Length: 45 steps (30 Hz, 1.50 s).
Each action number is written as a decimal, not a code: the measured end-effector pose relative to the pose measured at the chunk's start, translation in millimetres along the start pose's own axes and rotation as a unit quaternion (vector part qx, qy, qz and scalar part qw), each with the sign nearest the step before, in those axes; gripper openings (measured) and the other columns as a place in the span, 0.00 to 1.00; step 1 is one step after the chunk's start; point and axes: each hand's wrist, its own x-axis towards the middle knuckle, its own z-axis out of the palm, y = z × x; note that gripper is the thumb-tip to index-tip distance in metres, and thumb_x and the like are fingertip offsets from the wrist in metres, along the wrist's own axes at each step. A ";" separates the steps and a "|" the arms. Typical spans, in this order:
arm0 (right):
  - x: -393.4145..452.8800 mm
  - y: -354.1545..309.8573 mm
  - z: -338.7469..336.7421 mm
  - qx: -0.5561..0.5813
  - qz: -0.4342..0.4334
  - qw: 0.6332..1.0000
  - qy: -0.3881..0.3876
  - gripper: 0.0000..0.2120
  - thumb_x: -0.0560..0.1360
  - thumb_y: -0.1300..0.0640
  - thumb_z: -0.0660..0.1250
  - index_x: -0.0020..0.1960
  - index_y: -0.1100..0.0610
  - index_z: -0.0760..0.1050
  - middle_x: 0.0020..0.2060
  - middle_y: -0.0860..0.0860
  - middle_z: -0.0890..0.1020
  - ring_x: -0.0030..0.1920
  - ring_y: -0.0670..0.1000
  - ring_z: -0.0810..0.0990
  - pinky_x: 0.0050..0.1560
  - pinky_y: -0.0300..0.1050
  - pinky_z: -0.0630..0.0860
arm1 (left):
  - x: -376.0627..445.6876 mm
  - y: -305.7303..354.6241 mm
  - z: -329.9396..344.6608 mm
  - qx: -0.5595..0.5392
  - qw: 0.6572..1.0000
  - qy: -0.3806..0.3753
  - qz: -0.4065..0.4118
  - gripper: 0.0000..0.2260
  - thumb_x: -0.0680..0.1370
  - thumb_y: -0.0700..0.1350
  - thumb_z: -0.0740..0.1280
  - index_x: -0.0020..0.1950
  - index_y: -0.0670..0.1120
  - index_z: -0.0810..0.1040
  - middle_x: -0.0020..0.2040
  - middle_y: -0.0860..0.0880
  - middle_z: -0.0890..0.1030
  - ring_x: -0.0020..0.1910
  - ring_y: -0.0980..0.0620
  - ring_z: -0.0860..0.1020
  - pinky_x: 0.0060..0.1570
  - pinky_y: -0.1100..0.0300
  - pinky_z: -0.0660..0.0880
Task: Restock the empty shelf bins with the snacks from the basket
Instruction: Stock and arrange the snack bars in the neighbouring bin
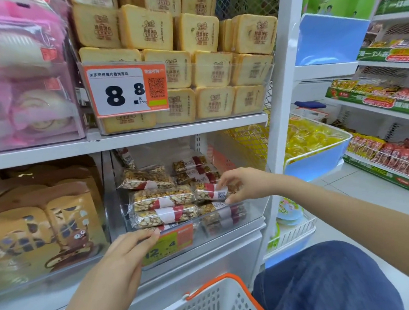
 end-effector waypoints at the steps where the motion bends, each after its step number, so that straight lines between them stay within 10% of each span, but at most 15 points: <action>1: 4.3 -0.2 0.0 -0.016 0.002 1.000 -0.011 0.20 0.71 0.53 0.74 0.61 0.47 0.73 0.61 0.43 0.75 0.57 0.43 0.72 0.56 0.39 0.68 | 0.2 -0.6 0.1 -0.004 1.000 0.001 0.002 0.35 0.63 0.28 0.74 0.65 0.53 0.74 0.58 0.57 0.76 0.56 0.58 0.71 0.46 0.61 0.75; 6: 13.2 2.5 -12.6 -0.022 0.038 0.998 -0.038 0.24 0.69 0.52 0.76 0.62 0.46 0.73 0.49 0.44 0.79 0.48 0.47 0.78 0.52 0.43 0.73 | 2.3 1.0 -0.9 0.003 1.000 0.007 0.016 0.35 0.60 0.28 0.76 0.62 0.52 0.76 0.57 0.60 0.73 0.54 0.59 0.71 0.47 0.62 0.73; 14: 64.0 21.7 -20.9 -0.136 0.114 0.948 0.264 0.13 0.73 0.50 0.67 0.56 0.51 0.76 0.38 0.54 0.82 0.37 0.55 0.80 0.33 0.42 0.75 | 0.0 -0.2 1.8 -0.001 1.000 0.010 0.012 0.38 0.61 0.29 0.75 0.65 0.56 0.71 0.60 0.60 0.73 0.56 0.60 0.71 0.46 0.66 0.75; 19: 111.2 35.6 7.4 -0.201 0.195 0.943 0.180 0.15 0.78 0.51 0.63 0.63 0.53 0.75 0.54 0.59 0.80 0.57 0.59 0.76 0.47 0.50 0.78 | -0.5 -3.7 5.2 0.005 1.000 0.005 0.020 0.40 0.60 0.31 0.76 0.67 0.56 0.69 0.60 0.59 0.74 0.55 0.60 0.72 0.46 0.67 0.75; 26: 114.6 44.7 23.4 -0.235 0.201 0.947 0.094 0.24 0.76 0.73 0.55 0.66 0.55 0.74 0.57 0.58 0.79 0.55 0.59 0.79 0.48 0.47 0.76 | 3.7 -4.7 1.6 0.039 0.997 0.031 0.057 0.28 0.71 0.39 0.63 0.69 0.57 0.65 0.60 0.60 0.72 0.55 0.59 0.72 0.41 0.62 0.78; 30: 116.2 46.3 18.8 -0.181 0.165 0.962 0.122 0.35 0.72 0.77 0.55 0.75 0.54 0.60 0.69 0.58 0.69 0.64 0.60 0.73 0.58 0.49 0.75 | 2.4 -1.4 0.4 0.018 1.000 0.004 0.018 0.37 0.62 0.33 0.75 0.67 0.56 0.69 0.60 0.59 0.73 0.55 0.58 0.72 0.38 0.61 0.79; 33: 124.3 46.6 12.6 -0.181 0.125 0.970 0.106 0.44 0.70 0.79 0.57 0.78 0.50 0.48 0.77 0.51 0.55 0.71 0.57 0.66 0.56 0.43 0.73 | 0.7 -2.4 2.2 0.034 0.998 0.028 0.037 0.27 0.70 0.37 0.66 0.66 0.56 0.70 0.61 0.59 0.73 0.56 0.58 0.72 0.36 0.60 0.79; 38: 142.3 46.6 3.1 -0.210 0.150 0.966 -0.027 0.29 0.77 0.71 0.59 0.75 0.54 0.59 0.60 0.54 0.76 0.43 0.49 0.78 0.34 0.38 0.75 | -1.4 -3.2 3.7 0.019 1.000 0.003 0.014 0.38 0.63 0.33 0.73 0.68 0.57 0.67 0.61 0.59 0.73 0.57 0.58 0.72 0.38 0.59 0.79; 45: 155.1 55.0 5.5 -0.255 0.144 0.952 -0.088 0.31 0.77 0.72 0.57 0.77 0.55 0.56 0.68 0.56 0.71 0.62 0.56 0.76 0.53 0.43 0.78 | -0.4 -5.3 2.7 0.029 0.999 0.019 0.031 0.27 0.71 0.40 0.60 0.69 0.58 0.66 0.60 0.60 0.73 0.55 0.59 0.72 0.37 0.60 0.79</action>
